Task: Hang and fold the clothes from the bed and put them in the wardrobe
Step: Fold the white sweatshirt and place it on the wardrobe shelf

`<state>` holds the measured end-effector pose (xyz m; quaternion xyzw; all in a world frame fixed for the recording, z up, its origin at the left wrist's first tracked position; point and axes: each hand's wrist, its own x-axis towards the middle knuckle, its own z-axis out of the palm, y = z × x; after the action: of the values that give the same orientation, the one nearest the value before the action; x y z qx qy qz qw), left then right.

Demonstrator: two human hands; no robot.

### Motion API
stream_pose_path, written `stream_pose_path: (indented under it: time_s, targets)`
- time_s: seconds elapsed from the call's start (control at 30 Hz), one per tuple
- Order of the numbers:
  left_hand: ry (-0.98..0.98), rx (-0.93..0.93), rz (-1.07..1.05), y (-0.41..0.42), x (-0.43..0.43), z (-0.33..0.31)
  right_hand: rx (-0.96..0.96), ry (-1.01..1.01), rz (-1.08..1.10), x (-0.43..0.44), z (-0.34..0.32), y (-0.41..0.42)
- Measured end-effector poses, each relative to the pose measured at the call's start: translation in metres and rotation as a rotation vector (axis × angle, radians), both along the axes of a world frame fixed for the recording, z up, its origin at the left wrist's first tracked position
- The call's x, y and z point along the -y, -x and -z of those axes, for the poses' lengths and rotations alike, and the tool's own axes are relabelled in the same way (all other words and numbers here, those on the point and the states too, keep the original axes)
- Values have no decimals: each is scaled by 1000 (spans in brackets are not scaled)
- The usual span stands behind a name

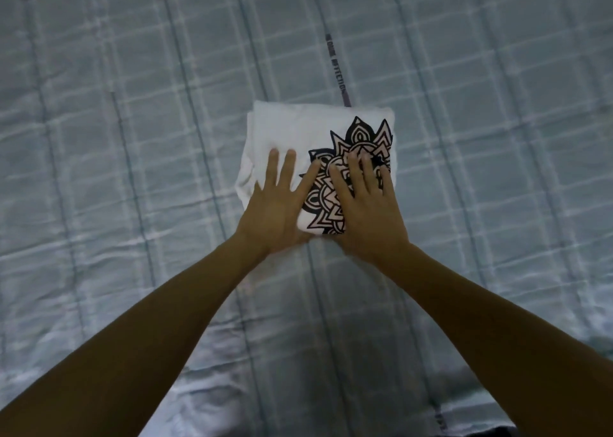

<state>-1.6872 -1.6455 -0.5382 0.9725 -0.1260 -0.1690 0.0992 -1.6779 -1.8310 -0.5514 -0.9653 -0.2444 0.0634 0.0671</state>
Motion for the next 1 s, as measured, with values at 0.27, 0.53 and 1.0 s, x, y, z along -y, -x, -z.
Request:
stream_pose_path:
  time_s: [0.27, 0.53, 1.0]
  targets:
    - [-6, 84, -91, 5, 13, -11, 31, 1, 8, -5, -18, -4]
    - [-129, 420, -90, 23, -24, -86, 173, -13, -40, -45, -110, 4]
    - [-252, 716, -430, 123, -153, -310, 461, -203, -400, -189, -329, 48]
